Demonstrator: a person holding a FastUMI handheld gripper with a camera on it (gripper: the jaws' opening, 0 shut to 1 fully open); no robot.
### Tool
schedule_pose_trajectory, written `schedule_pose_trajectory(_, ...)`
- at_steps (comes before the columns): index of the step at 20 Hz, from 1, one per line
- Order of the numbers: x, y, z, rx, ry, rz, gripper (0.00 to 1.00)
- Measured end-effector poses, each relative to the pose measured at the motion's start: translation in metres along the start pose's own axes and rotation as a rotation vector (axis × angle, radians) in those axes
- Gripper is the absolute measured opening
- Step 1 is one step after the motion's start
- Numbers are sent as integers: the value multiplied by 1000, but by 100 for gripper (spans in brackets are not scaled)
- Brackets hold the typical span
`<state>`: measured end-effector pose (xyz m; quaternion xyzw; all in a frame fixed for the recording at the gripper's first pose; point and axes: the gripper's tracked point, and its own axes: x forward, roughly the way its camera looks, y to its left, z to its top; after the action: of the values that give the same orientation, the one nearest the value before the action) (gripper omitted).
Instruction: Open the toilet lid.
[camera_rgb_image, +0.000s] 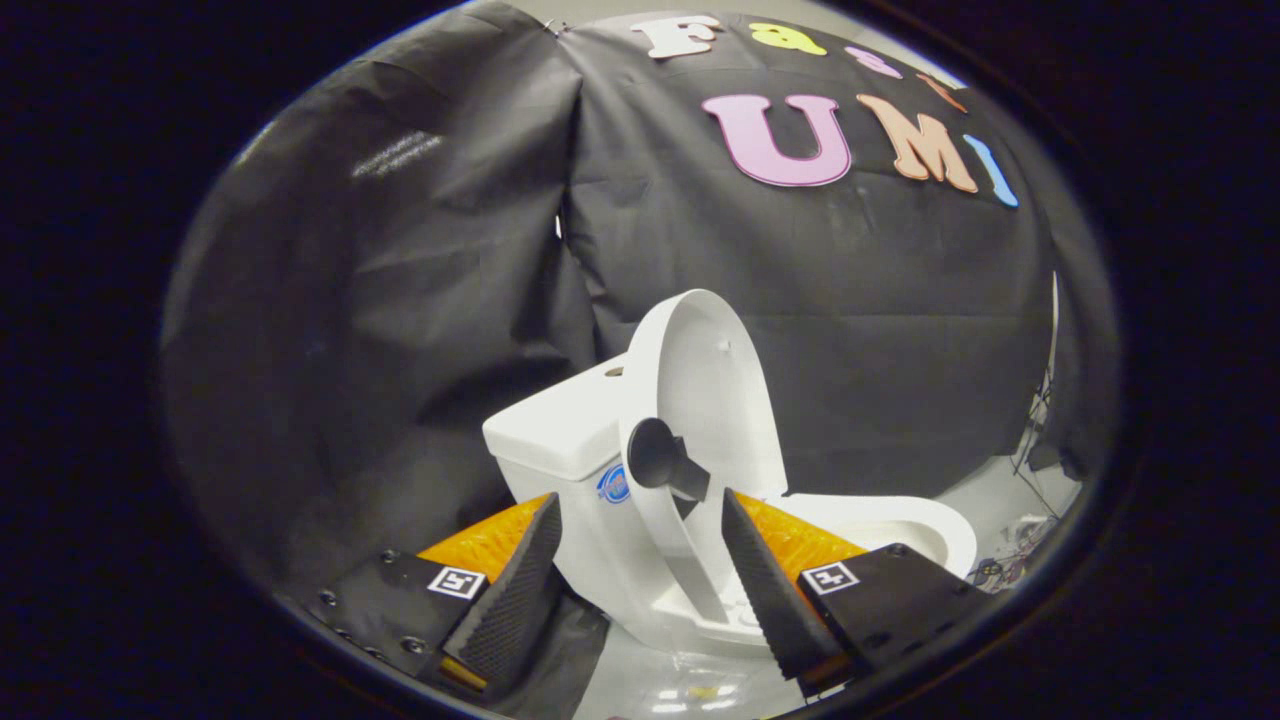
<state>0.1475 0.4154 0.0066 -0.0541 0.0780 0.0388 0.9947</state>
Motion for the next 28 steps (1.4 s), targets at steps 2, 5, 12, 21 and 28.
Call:
schedule_pose_trajectory(2, -11, -20, -4, -51, 8, -57, 99)
schedule_pose_trajectory(5, -18, -31, -21, -61, 39, -35, 99)
schedule_pose_trajectory(12, -52, -98, -79, -33, 115, -19, 99)
schedule_pose_trajectory(21, -86, -168, -84, -54, 134, 12, 99)
schedule_pose_trajectory(28, -104, -223, -76, -44, 129, -11, 99)
